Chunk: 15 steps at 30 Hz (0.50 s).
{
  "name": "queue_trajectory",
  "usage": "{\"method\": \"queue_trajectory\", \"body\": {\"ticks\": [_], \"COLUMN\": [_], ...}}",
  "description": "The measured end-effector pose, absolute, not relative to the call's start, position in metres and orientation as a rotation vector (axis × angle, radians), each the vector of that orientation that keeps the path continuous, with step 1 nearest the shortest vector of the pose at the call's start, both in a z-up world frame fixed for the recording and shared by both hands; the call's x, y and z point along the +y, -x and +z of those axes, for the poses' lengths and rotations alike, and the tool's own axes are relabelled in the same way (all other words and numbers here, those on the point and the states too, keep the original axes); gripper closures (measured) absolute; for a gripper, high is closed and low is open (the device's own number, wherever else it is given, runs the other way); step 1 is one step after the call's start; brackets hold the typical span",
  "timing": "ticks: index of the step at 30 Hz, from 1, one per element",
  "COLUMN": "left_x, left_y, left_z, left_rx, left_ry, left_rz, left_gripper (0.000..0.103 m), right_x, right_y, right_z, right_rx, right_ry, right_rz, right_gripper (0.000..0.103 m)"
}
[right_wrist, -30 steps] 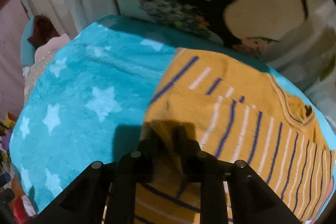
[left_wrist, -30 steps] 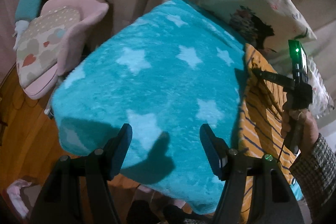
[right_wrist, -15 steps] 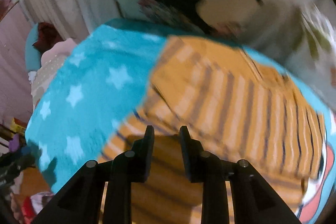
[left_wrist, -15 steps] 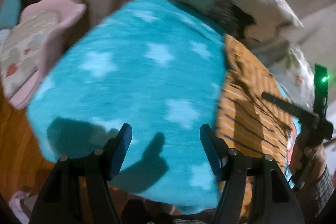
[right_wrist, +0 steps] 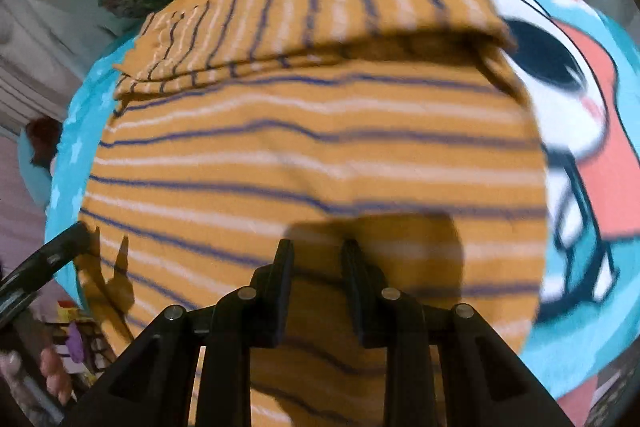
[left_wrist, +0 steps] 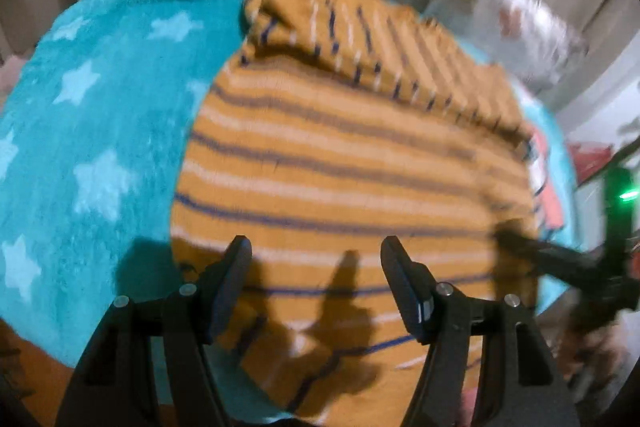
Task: Fold small clothes
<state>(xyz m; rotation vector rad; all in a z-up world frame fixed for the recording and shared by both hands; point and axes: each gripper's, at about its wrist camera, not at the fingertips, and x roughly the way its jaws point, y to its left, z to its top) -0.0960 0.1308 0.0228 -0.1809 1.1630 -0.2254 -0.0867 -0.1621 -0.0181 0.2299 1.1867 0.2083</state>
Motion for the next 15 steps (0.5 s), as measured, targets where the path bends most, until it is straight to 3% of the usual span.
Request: {"method": "queue_trajectory", "body": {"ticks": [3,6,10,12,15], "left_x": [0.128,0.131,0.158,0.172,0.180], "left_y": [0.123,0.149,0.178,0.187,0.202], "left_z": [0.014,0.011,0.011,0.010,0.016], "left_rx": [1.152,1.173,1.217,1.226,1.175], "left_ry": [0.050,-0.050,0.039,0.150,0.270], "left_rz": [-0.168,-0.094,0.024,0.050,0.036], "left_gripper": [0.038,0.038,0.038,0.038,0.038], "right_x": [-0.188,-0.212,-0.257,-0.271,-0.291], "right_y": [0.118,0.142,0.173,0.182,0.194], "right_z": [-0.018,-0.023,-0.021,-0.021,-0.025], "right_rx": [1.170,1.175,1.147,1.138,1.133], "right_ry": [-0.237,-0.195,-0.273,-0.266,-0.368], "right_rz": [0.223,0.166,0.154,0.114,0.150], "right_gripper": [0.076,0.070,0.069,0.057,0.057]}}
